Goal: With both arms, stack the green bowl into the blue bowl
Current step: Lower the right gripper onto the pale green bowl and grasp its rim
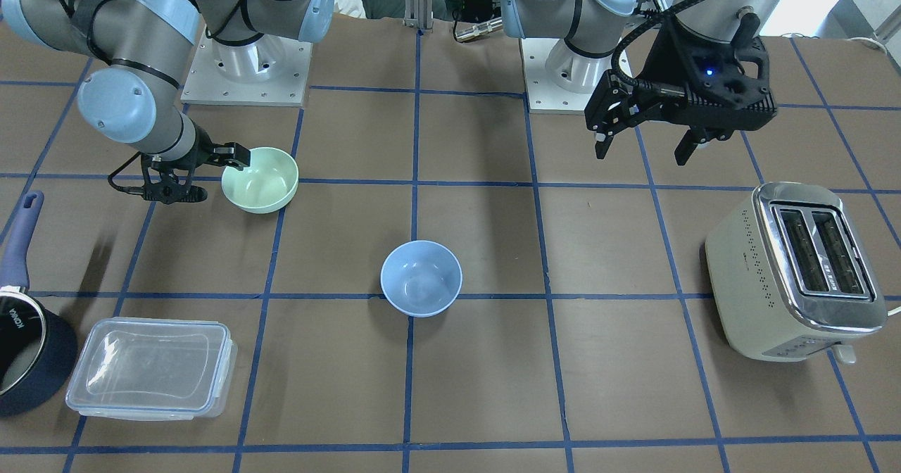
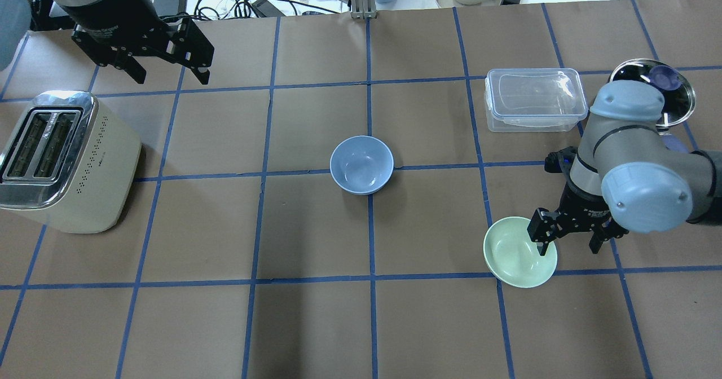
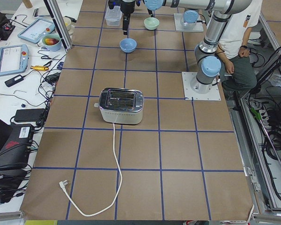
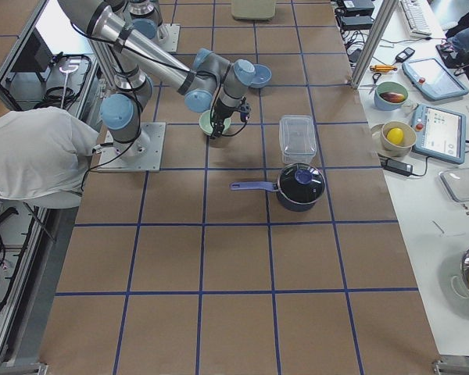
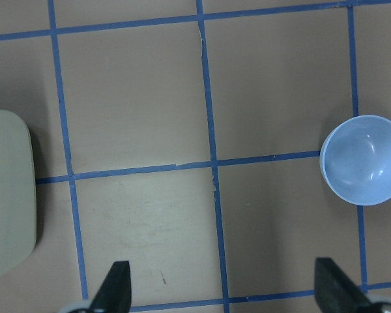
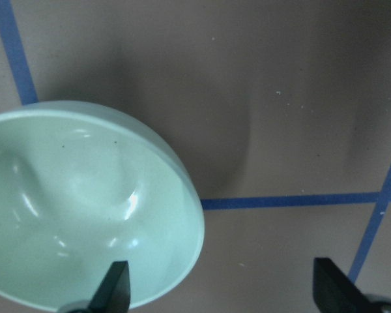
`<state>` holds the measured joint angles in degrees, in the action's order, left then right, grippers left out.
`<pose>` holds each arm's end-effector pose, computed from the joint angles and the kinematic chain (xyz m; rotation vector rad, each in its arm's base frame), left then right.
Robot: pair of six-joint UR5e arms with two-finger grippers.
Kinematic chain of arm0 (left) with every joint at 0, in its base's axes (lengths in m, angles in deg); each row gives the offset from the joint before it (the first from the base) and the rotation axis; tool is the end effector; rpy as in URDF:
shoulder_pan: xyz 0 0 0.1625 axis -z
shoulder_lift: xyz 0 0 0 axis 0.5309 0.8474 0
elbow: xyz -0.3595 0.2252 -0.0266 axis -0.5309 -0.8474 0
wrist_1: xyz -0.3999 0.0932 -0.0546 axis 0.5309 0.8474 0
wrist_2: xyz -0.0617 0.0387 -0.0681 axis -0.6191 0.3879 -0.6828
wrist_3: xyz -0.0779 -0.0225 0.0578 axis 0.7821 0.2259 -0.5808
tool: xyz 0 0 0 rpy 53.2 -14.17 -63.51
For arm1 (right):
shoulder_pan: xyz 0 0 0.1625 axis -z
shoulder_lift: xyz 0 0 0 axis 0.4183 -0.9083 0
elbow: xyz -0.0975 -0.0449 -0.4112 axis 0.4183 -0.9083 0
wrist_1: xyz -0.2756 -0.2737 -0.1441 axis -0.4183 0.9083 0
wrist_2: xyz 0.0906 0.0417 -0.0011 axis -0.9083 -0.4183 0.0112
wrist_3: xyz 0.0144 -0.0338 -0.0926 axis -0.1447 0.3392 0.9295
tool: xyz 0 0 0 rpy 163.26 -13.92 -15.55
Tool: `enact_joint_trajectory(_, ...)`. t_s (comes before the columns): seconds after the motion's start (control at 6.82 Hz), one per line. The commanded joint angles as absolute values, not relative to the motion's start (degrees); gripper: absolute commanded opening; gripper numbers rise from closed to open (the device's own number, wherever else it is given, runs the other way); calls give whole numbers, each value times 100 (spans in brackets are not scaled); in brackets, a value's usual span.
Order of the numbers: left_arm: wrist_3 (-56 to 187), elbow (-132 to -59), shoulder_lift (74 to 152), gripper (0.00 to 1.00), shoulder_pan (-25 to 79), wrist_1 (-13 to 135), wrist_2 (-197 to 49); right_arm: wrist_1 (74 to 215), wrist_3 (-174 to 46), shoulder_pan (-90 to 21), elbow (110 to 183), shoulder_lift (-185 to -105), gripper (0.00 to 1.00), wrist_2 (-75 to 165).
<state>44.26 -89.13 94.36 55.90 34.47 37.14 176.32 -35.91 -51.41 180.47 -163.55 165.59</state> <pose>-0.1157 -0.5093 0.5281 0.1151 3.1336 -0.1398 0.0261 -0.3984 0.2163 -0.0254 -3.0448 -0.5650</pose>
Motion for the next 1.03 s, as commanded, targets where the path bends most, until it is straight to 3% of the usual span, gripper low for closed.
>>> enact_joint_trajectory(0.0, 4504, -8914, 9350, 100, 5574, 3890, 4091, 18434, -3524, -5104, 18442, -16327, 68, 16531)
enact_joint_trajectory(0.15, 4504, -8914, 9332, 100, 5565, 3911, 4077, 18426, -3524, -5095, 18460, -16327, 28, 16357)
enact_joint_trajectory(0.29, 4504, -8836, 9323, 100, 5582, 3850, 4042, 18434, -3515, -5095, 18434, -16327, 1, 16138)
enact_joint_trajectory(0.59, 4452, -8817, 9358, 100, 5600, 3519, 4007, 18435, -3497, -5095, 18303, -16370, 0, 16153)
enact_joint_trajectory(0.88, 4443, -8843, 9367, 100, 5574, 3331, 3624, 17380, -3506, -5357, 17009, -16222, 0, 15988)
